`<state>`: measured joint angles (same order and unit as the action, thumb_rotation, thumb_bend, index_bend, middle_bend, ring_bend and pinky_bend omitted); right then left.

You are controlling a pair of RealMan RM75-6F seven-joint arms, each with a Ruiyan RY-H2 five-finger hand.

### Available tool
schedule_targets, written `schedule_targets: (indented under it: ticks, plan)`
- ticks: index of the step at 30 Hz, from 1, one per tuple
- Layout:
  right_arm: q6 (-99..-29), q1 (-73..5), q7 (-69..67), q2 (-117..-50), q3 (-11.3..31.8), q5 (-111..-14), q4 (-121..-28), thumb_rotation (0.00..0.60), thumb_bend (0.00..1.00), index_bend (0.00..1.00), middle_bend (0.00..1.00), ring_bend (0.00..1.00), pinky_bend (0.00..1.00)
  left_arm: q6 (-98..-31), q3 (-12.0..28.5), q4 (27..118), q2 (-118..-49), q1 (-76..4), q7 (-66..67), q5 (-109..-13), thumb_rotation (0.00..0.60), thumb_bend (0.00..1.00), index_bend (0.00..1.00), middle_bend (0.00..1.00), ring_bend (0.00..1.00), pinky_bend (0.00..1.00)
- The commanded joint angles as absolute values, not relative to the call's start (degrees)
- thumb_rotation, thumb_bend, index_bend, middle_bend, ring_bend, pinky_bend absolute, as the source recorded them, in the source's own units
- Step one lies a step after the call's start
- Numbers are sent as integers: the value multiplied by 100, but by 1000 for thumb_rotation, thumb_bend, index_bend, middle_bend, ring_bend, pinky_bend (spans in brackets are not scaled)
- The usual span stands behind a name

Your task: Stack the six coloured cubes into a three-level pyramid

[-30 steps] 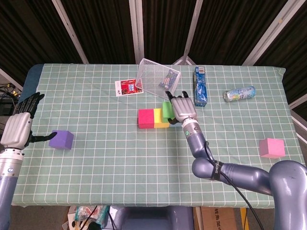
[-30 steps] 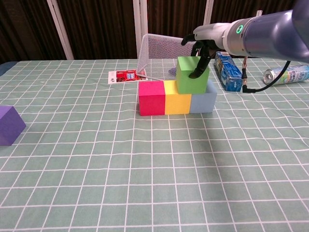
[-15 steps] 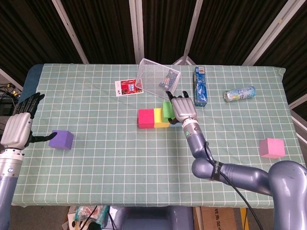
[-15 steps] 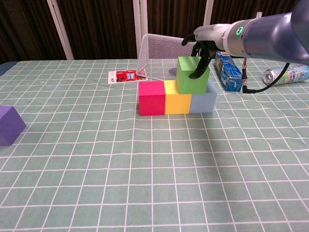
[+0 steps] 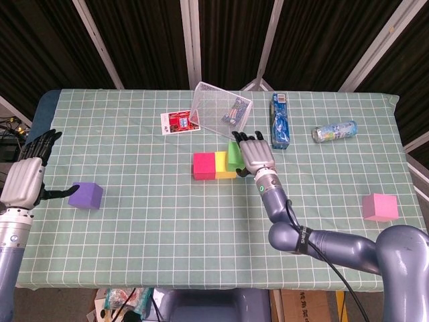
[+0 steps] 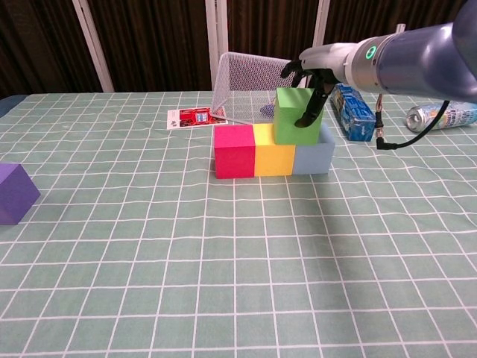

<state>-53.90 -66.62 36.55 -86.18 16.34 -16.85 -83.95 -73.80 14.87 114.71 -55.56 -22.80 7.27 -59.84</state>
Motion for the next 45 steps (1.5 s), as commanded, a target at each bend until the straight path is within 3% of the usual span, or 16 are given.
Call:
schedule_targets:
  ticks: [1,10,17,29,45]
  plan:
    - [-5422,-6658,3651,-8622,1640,-1706,-8411,600,299,0,100,165,0,-7380,1488,11469,-5555,-2281,725,-5983,600,88,0,0,0,0]
    - [-5616,-6630,3797,-8502,1580,-1732,-8708,600,299,0,7,69,0,-7386,1487,11470,-5550,-2277,723,-5988,600,88,0,0,0,0]
    - [-6128,-6356,3918,-8042,1370,-1978,-9491,600,298,0,0,17,0,-7405,1479,11484,-5534,-2259,715,-6007,600,87,0,0,0,0]
    - [-7430,-4747,2766,-6820,739,-3698,-10760,600,299,0,0,0,0,-7465,1414,11470,-5603,-2244,818,-6117,600,87,0,0,0,0]
    - [-8703,-2713,1371,-6267,-53,-5390,-10409,600,299,0,0,0,0,-7480,1215,11095,-6096,-2301,1260,-6069,600,77,0,0,0,0]
